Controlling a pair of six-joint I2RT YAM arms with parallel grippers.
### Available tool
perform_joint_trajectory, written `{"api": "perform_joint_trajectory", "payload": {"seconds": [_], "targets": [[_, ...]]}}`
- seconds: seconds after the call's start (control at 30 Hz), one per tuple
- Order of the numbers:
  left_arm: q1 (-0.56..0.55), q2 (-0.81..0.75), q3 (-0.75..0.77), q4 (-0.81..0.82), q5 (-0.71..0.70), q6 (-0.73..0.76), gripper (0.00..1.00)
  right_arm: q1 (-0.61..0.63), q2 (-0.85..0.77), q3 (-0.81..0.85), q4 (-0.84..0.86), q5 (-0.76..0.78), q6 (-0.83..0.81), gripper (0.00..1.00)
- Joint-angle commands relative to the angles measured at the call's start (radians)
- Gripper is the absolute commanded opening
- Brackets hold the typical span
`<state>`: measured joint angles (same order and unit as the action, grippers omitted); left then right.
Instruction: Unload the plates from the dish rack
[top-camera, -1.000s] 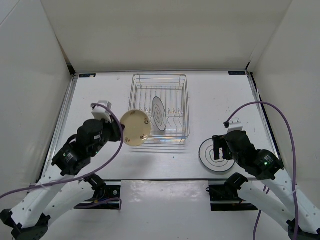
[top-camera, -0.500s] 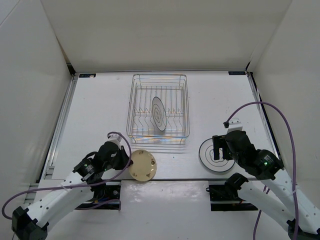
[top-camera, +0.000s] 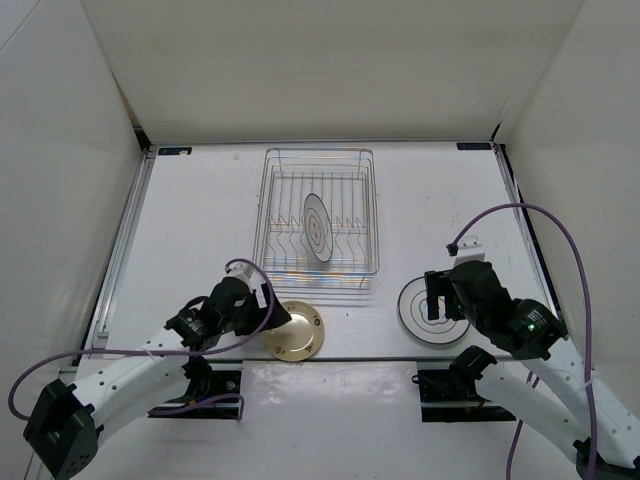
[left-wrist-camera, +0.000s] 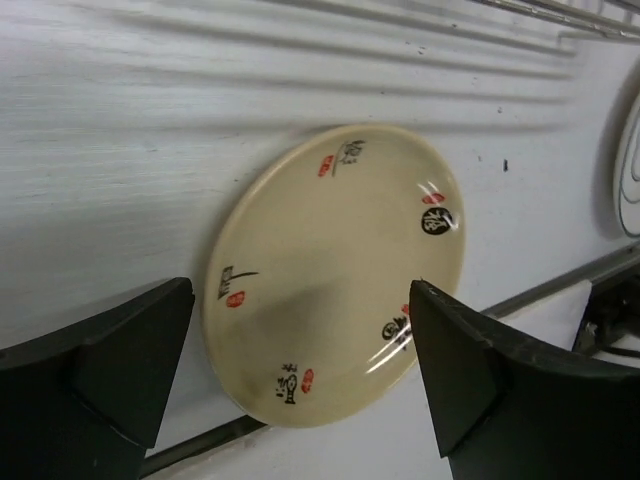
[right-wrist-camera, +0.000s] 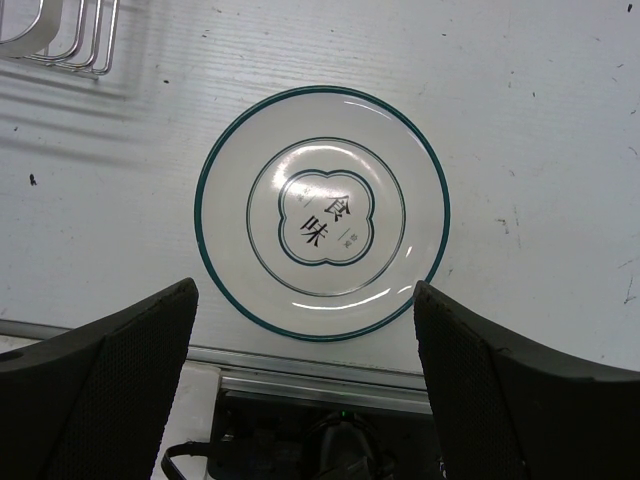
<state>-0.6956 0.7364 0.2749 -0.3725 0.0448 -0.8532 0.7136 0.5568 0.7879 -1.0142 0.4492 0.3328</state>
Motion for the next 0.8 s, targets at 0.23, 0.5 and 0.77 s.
{"api": "perform_joint_trajectory", "payload": {"seconds": [0.23,0.5,0.77], "targets": [[-0.005,-0.048,0.213,-0.328,-0.265,0.12,1.0,0.0,0.005,-0.007,0.031,-0.001,-0.009,0.9],[-0.013,0.079,0.473,-0.214,-0.359,0.298,1.0,-0.002,-0.003,-0.006,0.032,-0.009,-0.012,0.9],[-0.041,0.548,0.939,-0.19,-0.45,0.537,1.0,0.0,-0.006,-0.009,0.032,-0.006,-0.014,0.9]]}}
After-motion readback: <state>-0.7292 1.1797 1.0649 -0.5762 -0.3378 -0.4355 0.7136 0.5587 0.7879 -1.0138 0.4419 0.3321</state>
